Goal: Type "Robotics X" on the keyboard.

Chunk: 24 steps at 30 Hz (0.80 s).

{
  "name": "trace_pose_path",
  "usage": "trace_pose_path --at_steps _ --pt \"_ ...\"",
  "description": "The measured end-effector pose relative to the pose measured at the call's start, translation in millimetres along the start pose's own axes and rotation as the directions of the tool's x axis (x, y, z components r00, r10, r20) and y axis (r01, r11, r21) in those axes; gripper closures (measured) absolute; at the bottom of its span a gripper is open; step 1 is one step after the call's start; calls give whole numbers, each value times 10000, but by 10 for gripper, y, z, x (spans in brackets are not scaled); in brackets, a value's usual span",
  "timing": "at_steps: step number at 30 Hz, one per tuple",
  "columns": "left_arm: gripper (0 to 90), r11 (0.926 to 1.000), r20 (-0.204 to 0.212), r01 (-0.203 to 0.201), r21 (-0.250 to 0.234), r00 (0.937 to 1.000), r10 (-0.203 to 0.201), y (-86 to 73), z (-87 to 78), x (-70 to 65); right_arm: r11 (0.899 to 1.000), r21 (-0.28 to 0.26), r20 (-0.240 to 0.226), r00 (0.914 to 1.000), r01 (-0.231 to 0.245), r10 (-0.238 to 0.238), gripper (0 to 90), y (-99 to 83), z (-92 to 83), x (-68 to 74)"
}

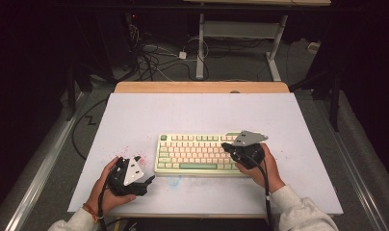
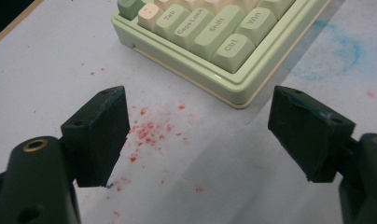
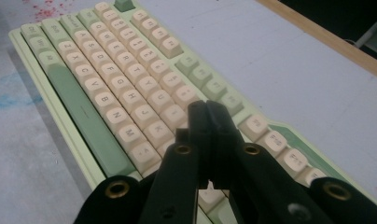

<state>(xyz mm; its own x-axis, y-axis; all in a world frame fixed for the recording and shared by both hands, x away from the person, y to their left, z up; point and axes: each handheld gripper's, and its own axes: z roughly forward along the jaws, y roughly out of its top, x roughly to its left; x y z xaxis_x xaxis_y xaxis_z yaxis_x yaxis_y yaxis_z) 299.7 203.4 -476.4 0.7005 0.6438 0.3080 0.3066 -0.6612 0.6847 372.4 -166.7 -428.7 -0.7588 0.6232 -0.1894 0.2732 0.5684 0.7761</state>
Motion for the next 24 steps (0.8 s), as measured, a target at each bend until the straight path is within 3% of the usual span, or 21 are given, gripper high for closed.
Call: trace_pose_path --at_steps 13,24 --pt "192 9999 79 -128 80 9999 127 -4 11 -17 9980 552 -299 9991 320 -304 900 142 357 116" --pt "192 9998 110 -177 117 9998 176 -6 14 -21 9949 945 -276 9990 363 -338 900 140 506 132"
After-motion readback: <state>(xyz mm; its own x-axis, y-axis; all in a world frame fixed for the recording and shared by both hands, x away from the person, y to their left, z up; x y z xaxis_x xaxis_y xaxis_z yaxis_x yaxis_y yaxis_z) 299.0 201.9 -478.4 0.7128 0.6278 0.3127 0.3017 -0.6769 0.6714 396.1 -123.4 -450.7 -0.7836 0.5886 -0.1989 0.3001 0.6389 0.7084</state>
